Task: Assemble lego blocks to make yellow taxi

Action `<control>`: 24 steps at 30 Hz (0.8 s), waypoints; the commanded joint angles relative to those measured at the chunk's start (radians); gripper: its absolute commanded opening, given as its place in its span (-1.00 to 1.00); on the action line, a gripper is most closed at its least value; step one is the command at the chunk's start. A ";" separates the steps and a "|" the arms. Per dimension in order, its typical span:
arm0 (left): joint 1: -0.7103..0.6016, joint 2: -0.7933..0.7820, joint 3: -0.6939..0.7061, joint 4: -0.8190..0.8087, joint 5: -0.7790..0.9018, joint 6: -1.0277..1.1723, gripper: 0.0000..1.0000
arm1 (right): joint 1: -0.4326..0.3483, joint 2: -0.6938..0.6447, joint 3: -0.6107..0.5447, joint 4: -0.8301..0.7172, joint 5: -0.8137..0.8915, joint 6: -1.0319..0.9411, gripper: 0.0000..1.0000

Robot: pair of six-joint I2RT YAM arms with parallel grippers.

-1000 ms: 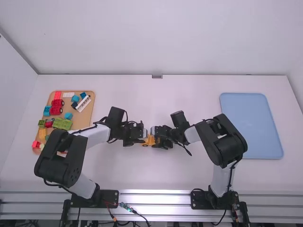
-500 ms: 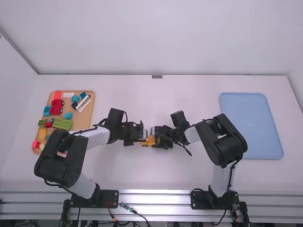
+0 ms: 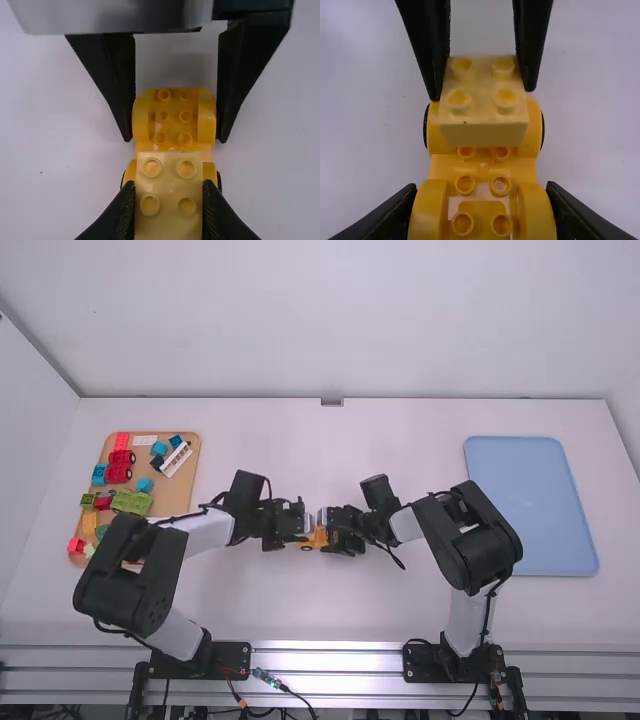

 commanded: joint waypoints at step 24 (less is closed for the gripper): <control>-0.051 0.009 0.048 -0.094 -0.203 -0.084 -0.97 | -0.001 0.017 0.014 -0.048 0.034 -0.059 0.26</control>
